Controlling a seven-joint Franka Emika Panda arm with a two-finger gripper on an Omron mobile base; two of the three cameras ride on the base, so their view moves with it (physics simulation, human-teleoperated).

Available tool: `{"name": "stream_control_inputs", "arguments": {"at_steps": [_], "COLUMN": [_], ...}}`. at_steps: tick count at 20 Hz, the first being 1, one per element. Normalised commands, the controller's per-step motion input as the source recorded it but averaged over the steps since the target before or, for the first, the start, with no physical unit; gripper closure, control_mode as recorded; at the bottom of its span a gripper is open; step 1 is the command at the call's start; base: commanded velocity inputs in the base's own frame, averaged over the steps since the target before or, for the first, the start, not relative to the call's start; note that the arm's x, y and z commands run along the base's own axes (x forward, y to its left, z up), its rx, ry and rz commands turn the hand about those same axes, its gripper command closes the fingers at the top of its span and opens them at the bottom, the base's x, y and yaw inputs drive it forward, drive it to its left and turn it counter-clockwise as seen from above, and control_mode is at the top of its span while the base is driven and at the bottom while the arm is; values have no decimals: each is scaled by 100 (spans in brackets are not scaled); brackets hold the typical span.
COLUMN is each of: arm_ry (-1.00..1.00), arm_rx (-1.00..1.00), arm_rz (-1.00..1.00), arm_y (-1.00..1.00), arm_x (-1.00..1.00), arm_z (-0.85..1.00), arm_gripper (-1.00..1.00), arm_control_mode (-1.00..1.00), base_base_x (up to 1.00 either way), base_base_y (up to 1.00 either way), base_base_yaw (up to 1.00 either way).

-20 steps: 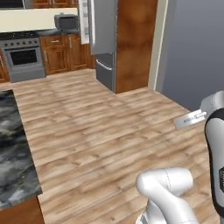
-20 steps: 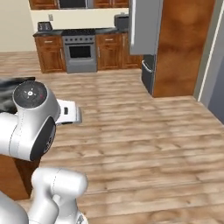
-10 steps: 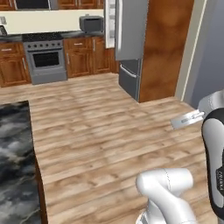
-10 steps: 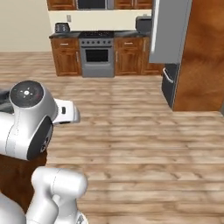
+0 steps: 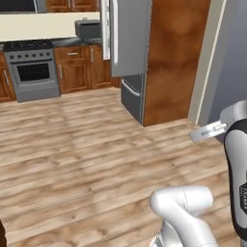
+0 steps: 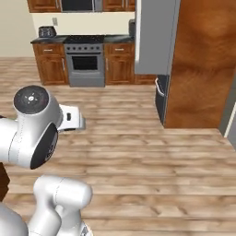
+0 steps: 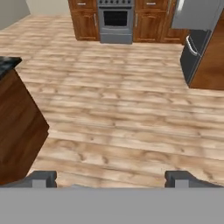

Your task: Take the cheese, steak, and cucumber from the fridge and place them on the plate on the dining counter to create an appetizer plate.

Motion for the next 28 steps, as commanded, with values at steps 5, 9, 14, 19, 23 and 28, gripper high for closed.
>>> {"name": "stream_control_inputs", "arguments": {"at_steps": [5,9,14,19,23,28], "arm_ry": [0,0,0,0,0,0], "arm_rx": [0,0,0,0,0,0], "arm_rz": [0,0,0,0,0,0], "arm_y": [0,0,0,0,0,0], "arm_x": [0,0,0,0,0,0], "arm_z": [0,0,0,0,0,0], "arm_gripper": [-100,-100,-100,-100,-100,-100], "arm_control_mode": [100,100,100,100,100,100], "base_base_x": [100,100,100,100,100,100], "base_base_y": [-15,0,0,0,8,19], "base_base_yaw": [0,0,0,0,-2,-4]}}
